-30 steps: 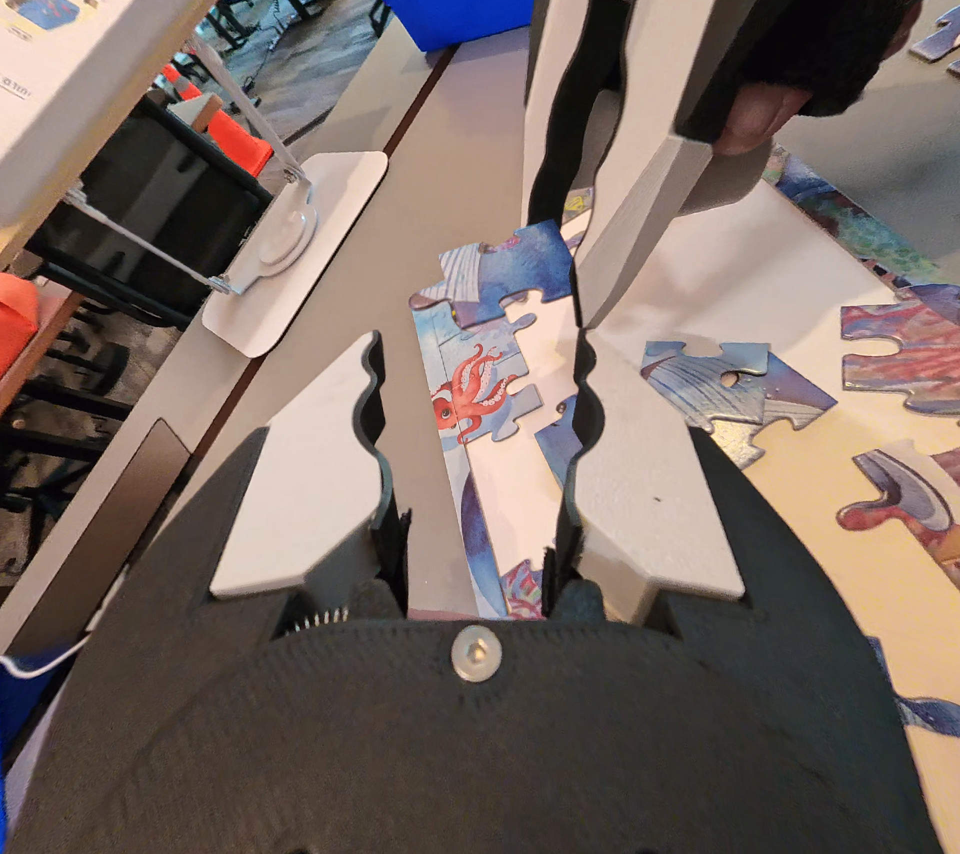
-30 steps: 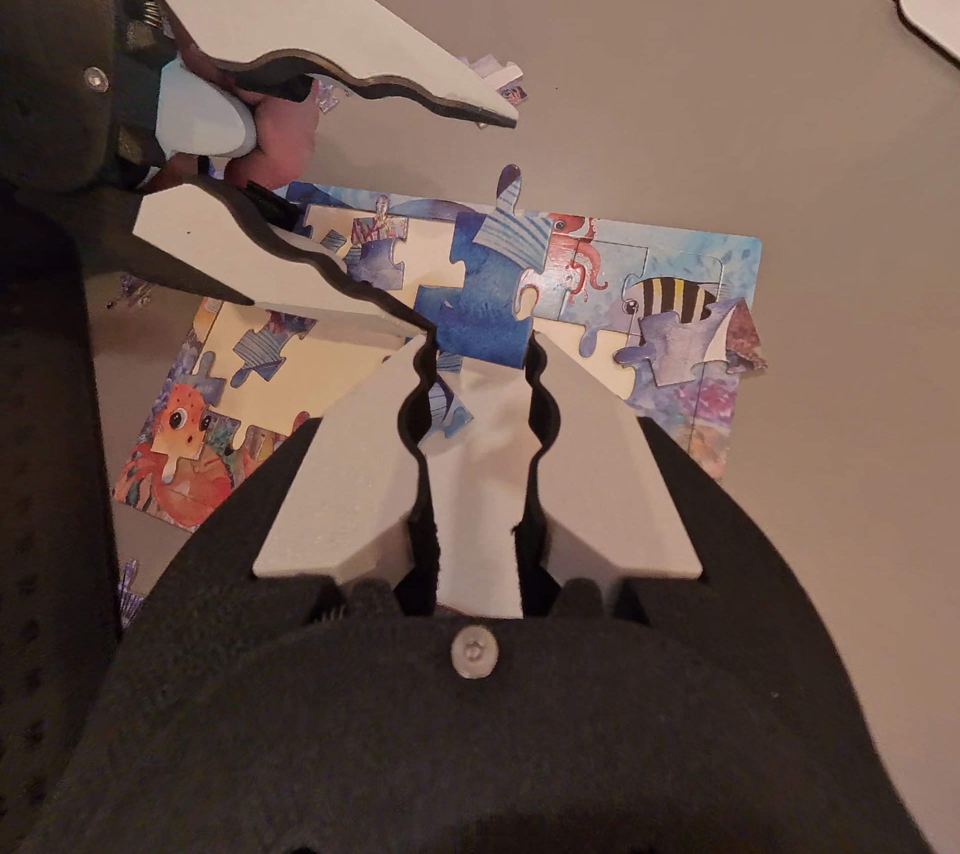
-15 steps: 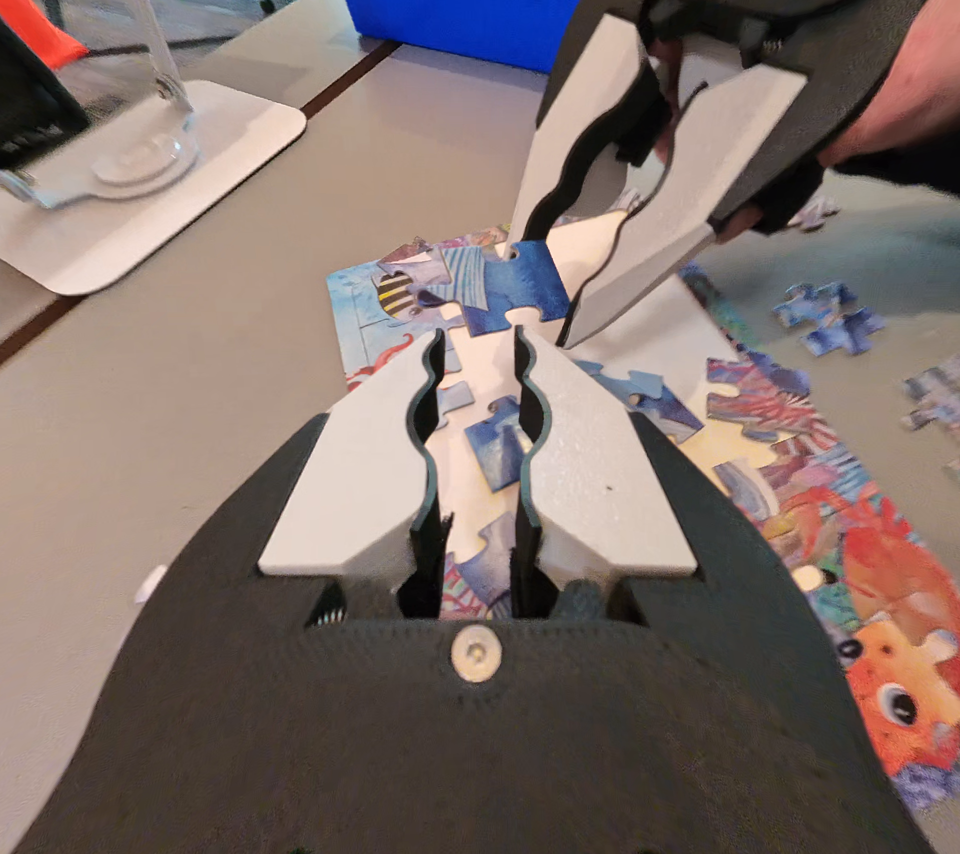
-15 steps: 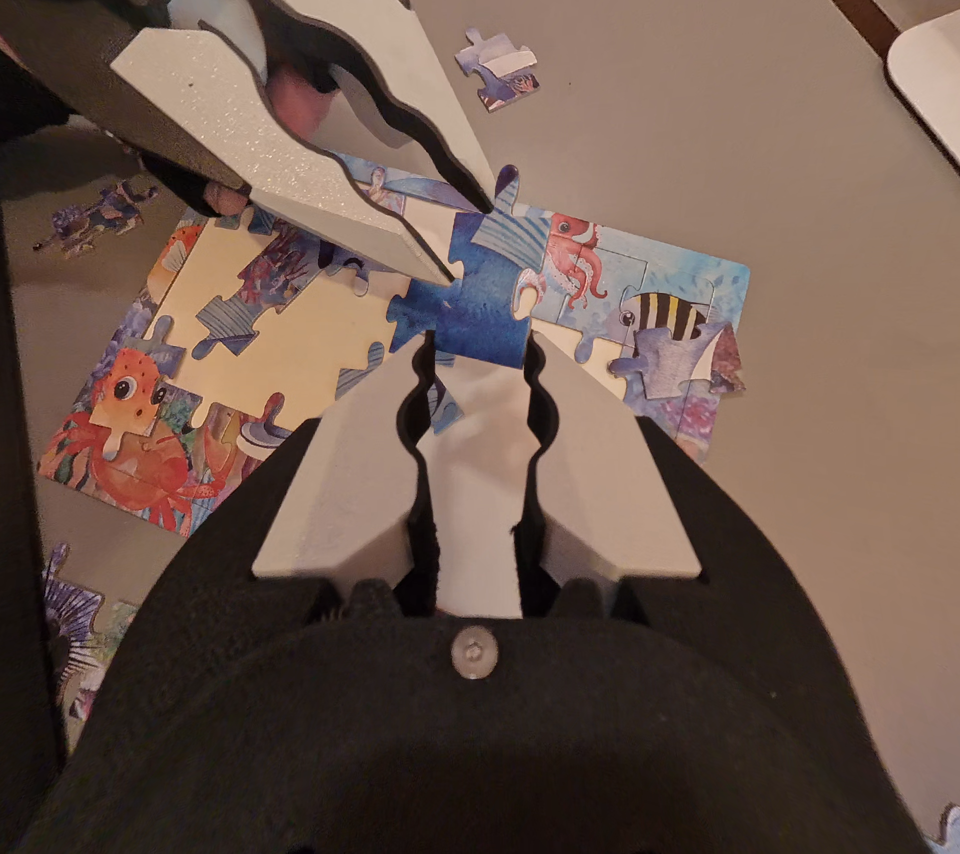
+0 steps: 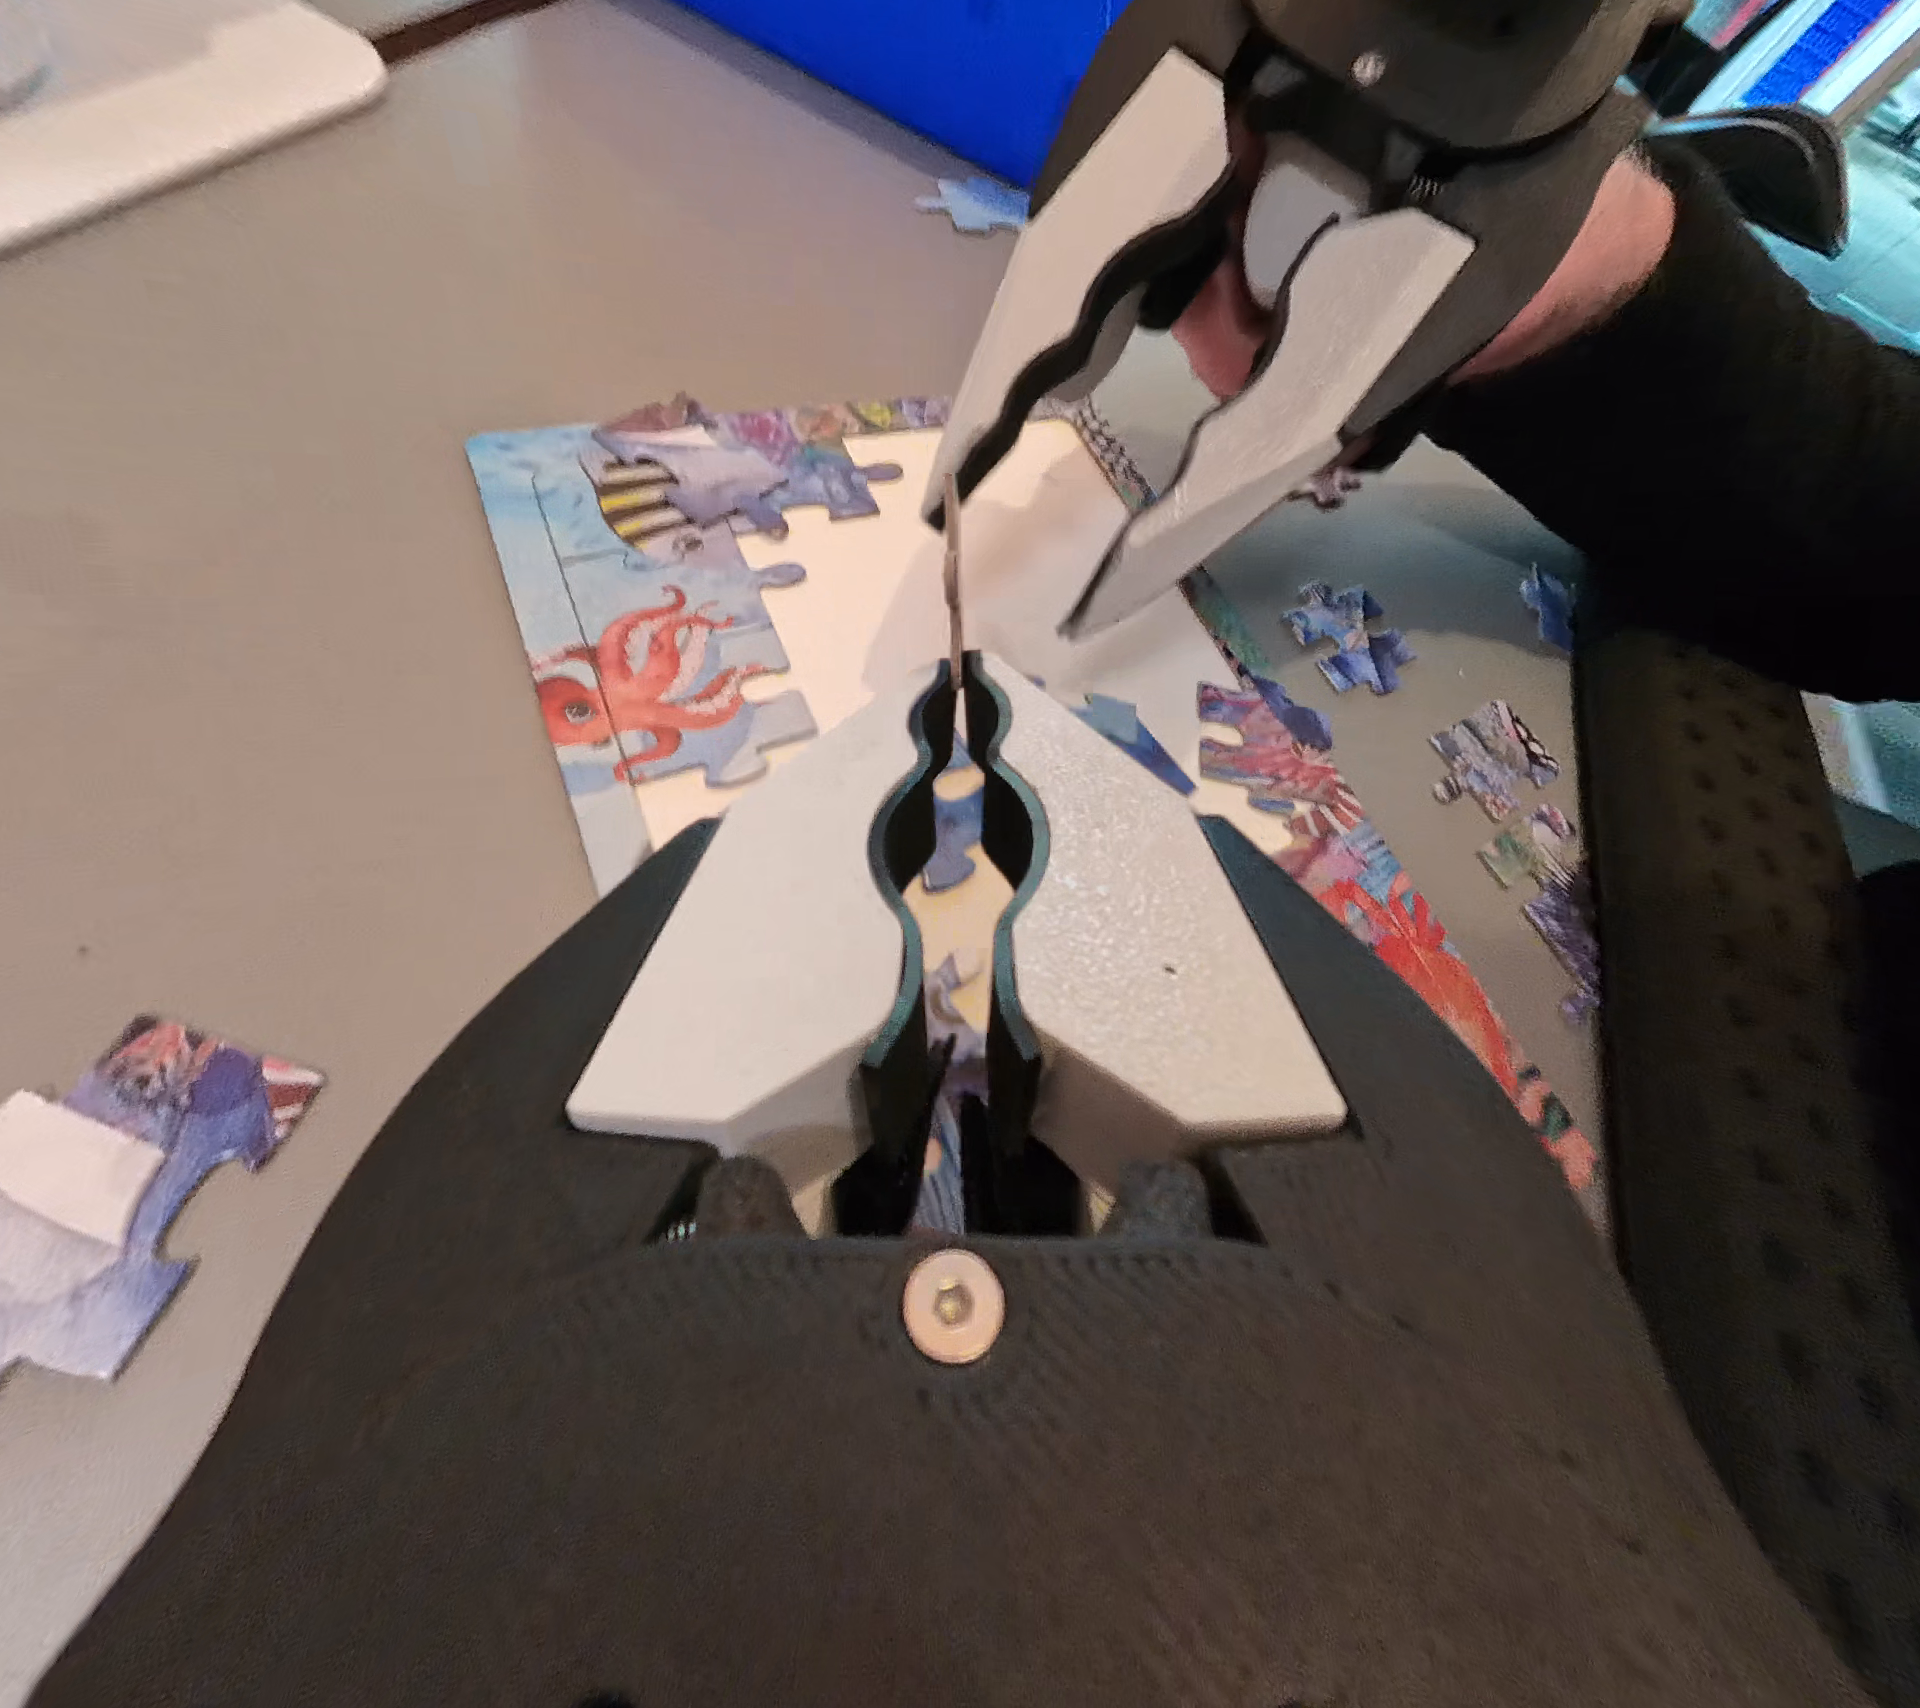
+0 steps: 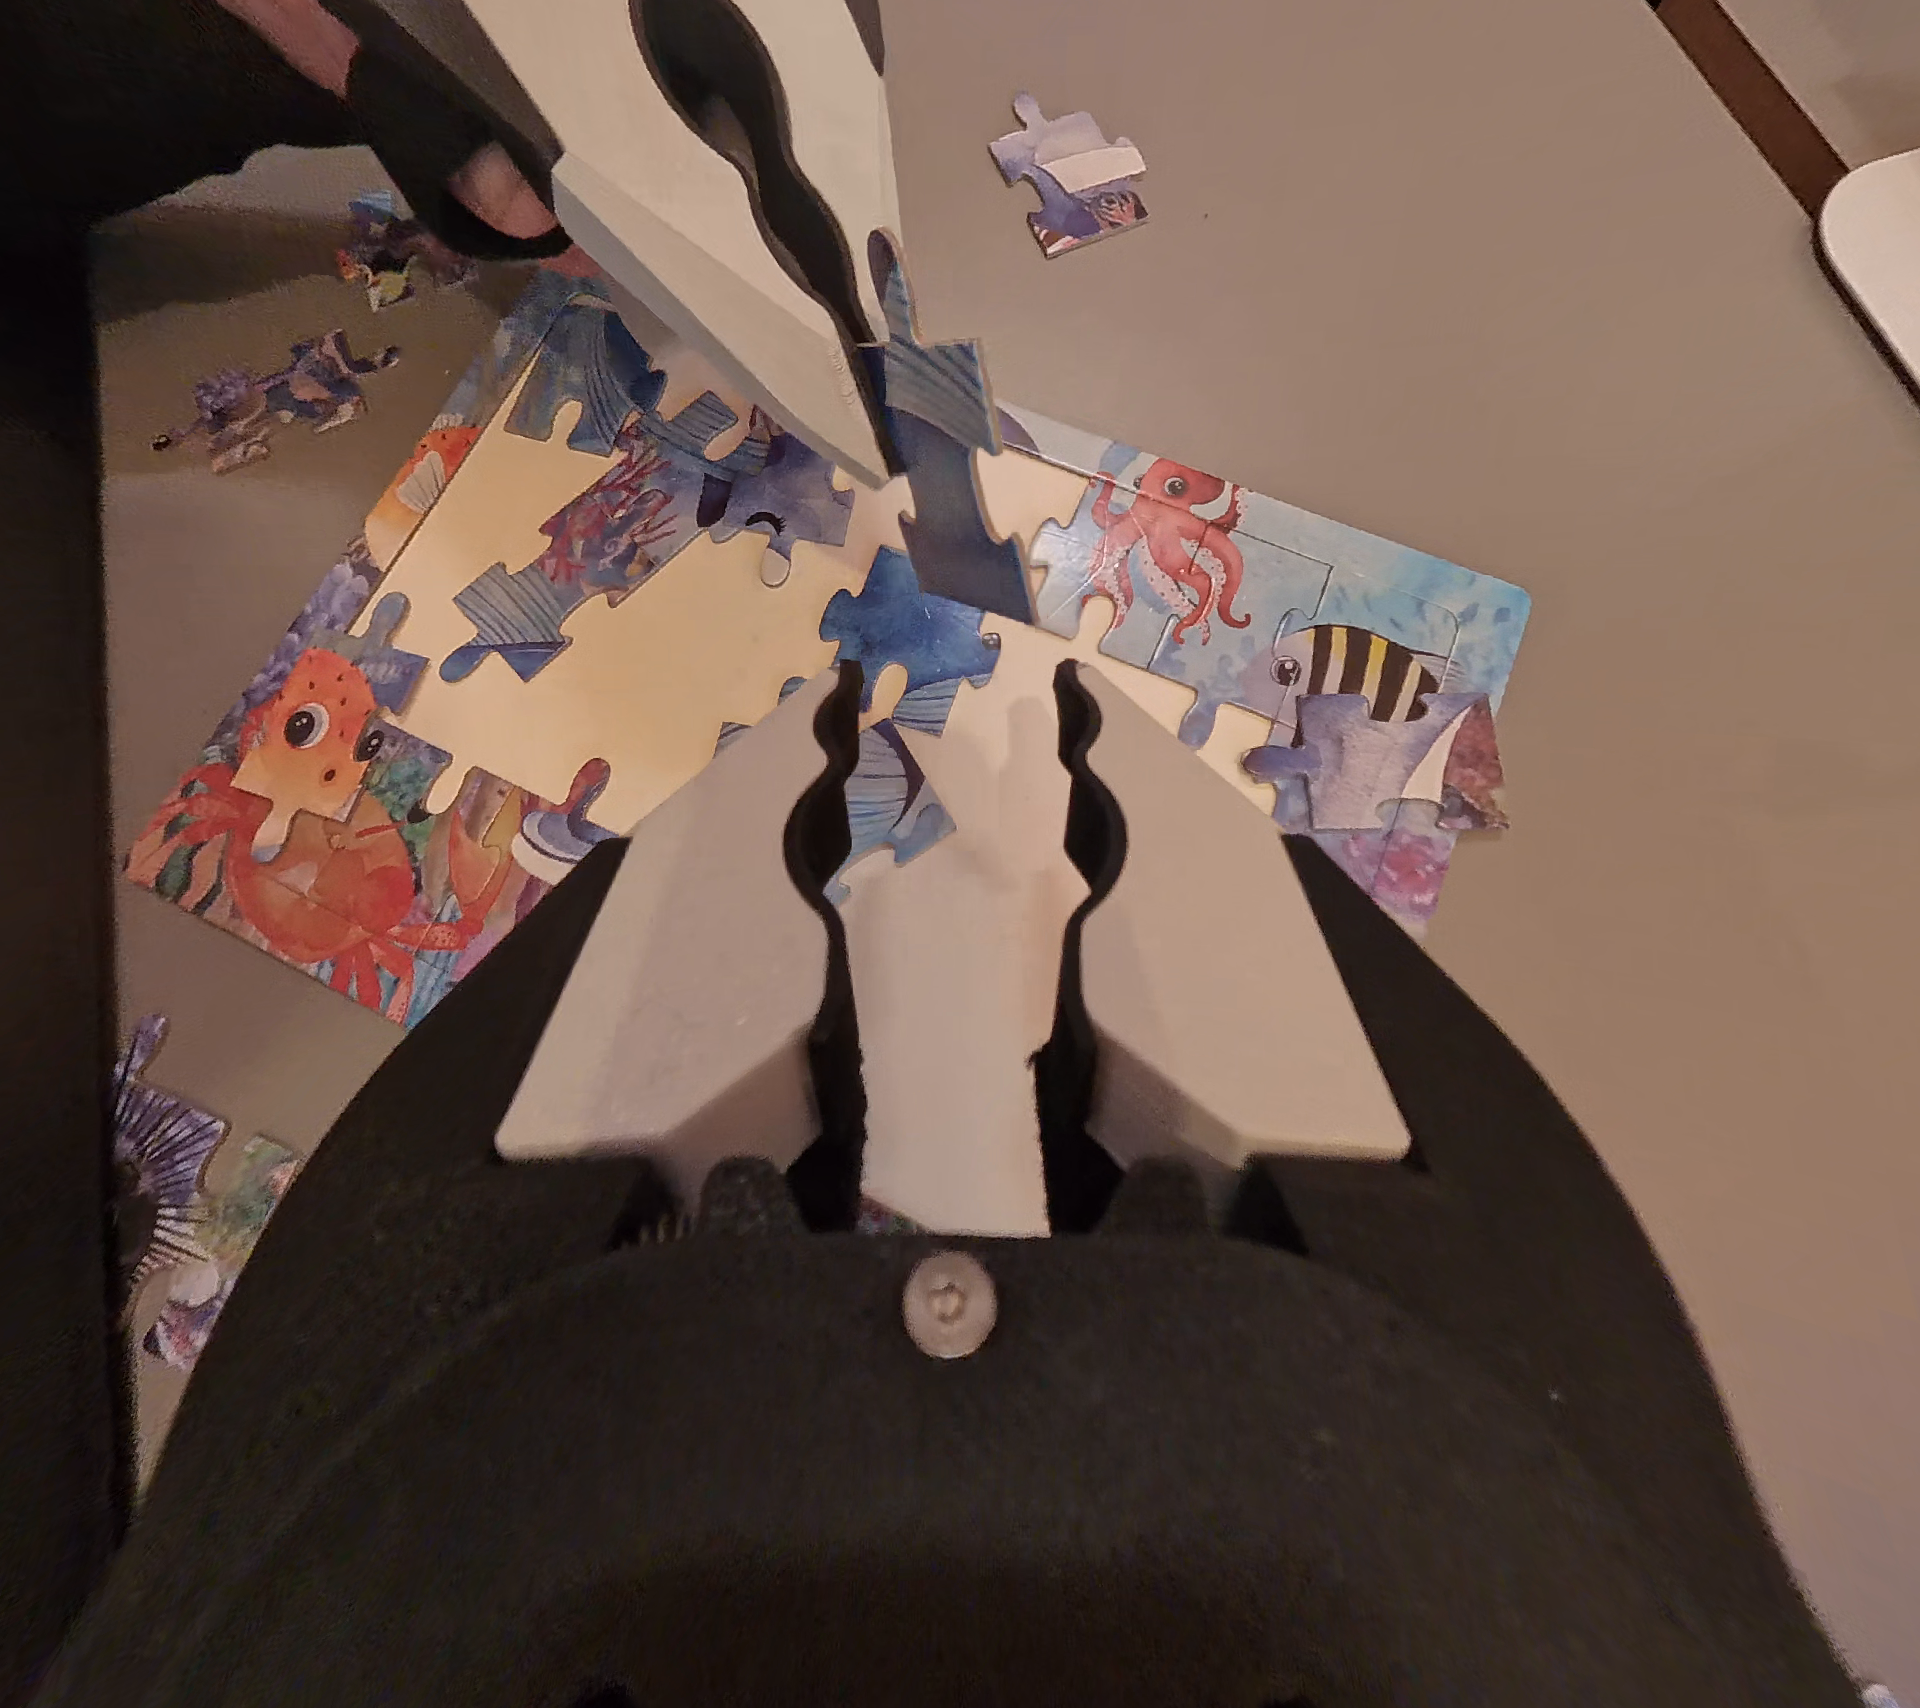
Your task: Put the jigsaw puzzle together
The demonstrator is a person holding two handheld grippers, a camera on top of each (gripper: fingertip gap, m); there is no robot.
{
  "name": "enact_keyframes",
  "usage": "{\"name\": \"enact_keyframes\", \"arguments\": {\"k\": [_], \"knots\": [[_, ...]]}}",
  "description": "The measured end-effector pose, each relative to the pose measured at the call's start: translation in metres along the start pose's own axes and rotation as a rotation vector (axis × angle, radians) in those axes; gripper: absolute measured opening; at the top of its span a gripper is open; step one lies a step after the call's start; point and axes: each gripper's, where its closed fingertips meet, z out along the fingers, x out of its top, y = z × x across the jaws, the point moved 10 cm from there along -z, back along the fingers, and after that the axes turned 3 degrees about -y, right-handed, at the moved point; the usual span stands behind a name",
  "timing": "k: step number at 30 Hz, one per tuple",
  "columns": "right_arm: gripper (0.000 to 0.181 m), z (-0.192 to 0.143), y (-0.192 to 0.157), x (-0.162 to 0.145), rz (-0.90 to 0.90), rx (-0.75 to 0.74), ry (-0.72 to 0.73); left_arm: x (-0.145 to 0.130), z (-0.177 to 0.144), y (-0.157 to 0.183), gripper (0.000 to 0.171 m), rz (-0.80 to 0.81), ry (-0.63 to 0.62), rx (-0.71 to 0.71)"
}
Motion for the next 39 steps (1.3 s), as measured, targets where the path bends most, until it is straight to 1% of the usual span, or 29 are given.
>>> {"name": "enact_keyframes", "arguments": {"k": [6,9,11,17,22,25,30,33,36,39], "knots": [[0.028,0.0,0.002,-0.006,0.007,0.032,-0.05,-0.016,0.002,0.012,0.0,-0.001,-0.186,-0.172],[0.027,0.002,-0.002,-0.007,-0.004,0.078,-0.061,-0.024,0.011,0.015,0.0,-0.025,-0.271,-0.216],[0.026,0.004,-0.006,-0.008,-0.011,0.125,-0.078,-0.029,0.017,0.015,0.0,-0.029,-0.317,-0.209],[0.024,0.015,-0.016,-0.01,-0.038,0.188,-0.123,-0.03,0.019,0.013,0.0,-0.058,-0.334,-0.222],[0.005,0.025,-0.022,-0.011,-0.047,0.204,-0.153,-0.03,0.02,0.01,0.003,-0.049,-0.337,-0.183],[0.0,0.027,-0.023,-0.012,-0.045,0.218,-0.159,-0.029,0.021,0.011,0.002,-0.031,-0.332,-0.184],[0.006,0.022,-0.017,-0.011,-0.007,0.206,-0.132,-0.029,0.016,0.012,0.0,-0.019,-0.34,-0.213],[0.007,0.02,-0.013,-0.012,0.007,0.199,-0.133,-0.031,0.013,0.016,0.0,-0.021,-0.354,-0.275],[0.007,0.02,-0.013,-0.012,0.006,0.204,-0.135,-0.035,0.017,0.022,0.0,-0.017,-0.395,-0.33],[0.007,0.021,-0.014,-0.013,-0.001,0.208,-0.145,-0.036,0.02,0.023,0.0,-0.024,-0.403,-0.34]]}}
